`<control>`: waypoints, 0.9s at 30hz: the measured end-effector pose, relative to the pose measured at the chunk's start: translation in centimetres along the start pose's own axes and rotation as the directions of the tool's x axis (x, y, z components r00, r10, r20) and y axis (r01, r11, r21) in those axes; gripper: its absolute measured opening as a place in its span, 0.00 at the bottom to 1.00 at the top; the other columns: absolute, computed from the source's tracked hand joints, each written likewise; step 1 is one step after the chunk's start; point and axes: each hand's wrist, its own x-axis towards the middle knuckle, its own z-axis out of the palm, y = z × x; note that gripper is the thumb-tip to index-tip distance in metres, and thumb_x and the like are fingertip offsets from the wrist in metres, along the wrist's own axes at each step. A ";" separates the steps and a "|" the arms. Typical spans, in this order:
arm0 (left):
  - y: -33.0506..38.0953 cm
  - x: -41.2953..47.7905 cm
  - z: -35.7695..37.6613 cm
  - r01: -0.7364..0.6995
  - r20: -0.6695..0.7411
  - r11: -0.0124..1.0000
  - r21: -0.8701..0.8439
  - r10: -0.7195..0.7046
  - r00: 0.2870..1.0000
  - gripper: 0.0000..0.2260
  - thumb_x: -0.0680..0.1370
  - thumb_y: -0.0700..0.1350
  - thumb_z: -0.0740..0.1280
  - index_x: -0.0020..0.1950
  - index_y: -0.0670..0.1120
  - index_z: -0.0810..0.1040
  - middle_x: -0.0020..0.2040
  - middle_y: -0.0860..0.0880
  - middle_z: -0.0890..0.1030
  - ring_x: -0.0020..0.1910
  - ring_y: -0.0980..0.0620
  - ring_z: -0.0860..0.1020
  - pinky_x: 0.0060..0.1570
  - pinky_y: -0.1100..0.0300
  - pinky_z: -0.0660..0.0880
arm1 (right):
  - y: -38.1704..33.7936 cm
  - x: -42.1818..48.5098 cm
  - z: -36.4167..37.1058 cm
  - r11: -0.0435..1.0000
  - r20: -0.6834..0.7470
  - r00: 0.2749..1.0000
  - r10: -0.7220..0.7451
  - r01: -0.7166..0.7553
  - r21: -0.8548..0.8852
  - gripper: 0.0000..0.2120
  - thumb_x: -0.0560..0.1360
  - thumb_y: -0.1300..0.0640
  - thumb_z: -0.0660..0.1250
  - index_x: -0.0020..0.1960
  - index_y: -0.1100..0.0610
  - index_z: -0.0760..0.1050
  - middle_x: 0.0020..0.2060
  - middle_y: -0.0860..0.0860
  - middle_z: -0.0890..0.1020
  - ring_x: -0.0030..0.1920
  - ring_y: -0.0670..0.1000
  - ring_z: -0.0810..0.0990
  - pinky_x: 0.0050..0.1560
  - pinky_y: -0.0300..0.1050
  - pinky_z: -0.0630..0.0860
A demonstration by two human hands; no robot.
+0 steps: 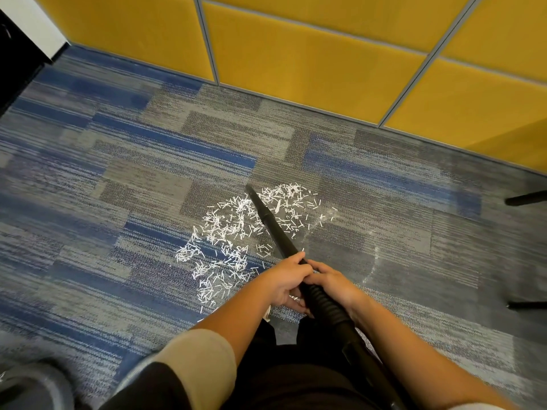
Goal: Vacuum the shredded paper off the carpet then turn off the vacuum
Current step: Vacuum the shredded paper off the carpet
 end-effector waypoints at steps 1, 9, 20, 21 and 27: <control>0.0 0.0 -0.1 0.004 0.000 1.000 -0.008 -0.004 1.000 0.27 0.81 0.40 0.55 0.77 0.58 0.54 0.46 0.46 0.70 0.33 0.52 0.71 0.35 0.49 0.79 | 0.0 0.0 0.0 1.000 0.003 1.000 0.001 -0.001 -0.003 0.25 0.76 0.69 0.60 0.70 0.55 0.65 0.30 0.59 0.80 0.24 0.54 0.78 0.21 0.42 0.74; -0.2 -0.5 -0.9 -0.025 -0.028 0.997 -0.074 0.023 0.999 0.27 0.81 0.40 0.55 0.77 0.57 0.53 0.44 0.48 0.69 0.33 0.53 0.71 0.41 0.46 0.78 | -0.6 1.0 0.5 0.996 0.032 0.999 0.028 -0.025 -0.080 0.24 0.75 0.69 0.61 0.69 0.54 0.66 0.36 0.60 0.80 0.30 0.56 0.79 0.24 0.44 0.76; -0.8 -0.5 1.0 -0.054 -0.127 0.944 -0.325 0.013 0.992 0.27 0.82 0.42 0.55 0.77 0.58 0.51 0.57 0.44 0.74 0.38 0.52 0.77 0.28 0.55 0.79 | -2.2 2.1 -1.2 0.952 0.157 0.981 0.114 -0.063 -0.301 0.21 0.75 0.70 0.61 0.63 0.53 0.71 0.41 0.60 0.80 0.32 0.55 0.80 0.28 0.43 0.77; -0.9 -0.3 1.3 -0.054 -0.128 0.939 -0.341 0.010 0.992 0.27 0.81 0.42 0.55 0.77 0.58 0.51 0.61 0.43 0.74 0.40 0.51 0.78 0.28 0.55 0.79 | -2.2 2.3 -1.5 0.945 0.163 0.980 0.118 -0.061 -0.320 0.22 0.74 0.69 0.61 0.66 0.54 0.70 0.42 0.60 0.80 0.35 0.56 0.80 0.31 0.45 0.77; -0.6 0.5 3.2 -0.093 -0.156 0.916 -0.390 0.034 0.987 0.28 0.81 0.41 0.55 0.77 0.58 0.49 0.64 0.42 0.74 0.42 0.48 0.79 0.34 0.52 0.79 | -3.2 2.2 -3.4 0.931 0.208 0.964 0.162 -0.080 -0.356 0.25 0.74 0.71 0.60 0.68 0.54 0.67 0.42 0.63 0.79 0.27 0.55 0.80 0.24 0.43 0.76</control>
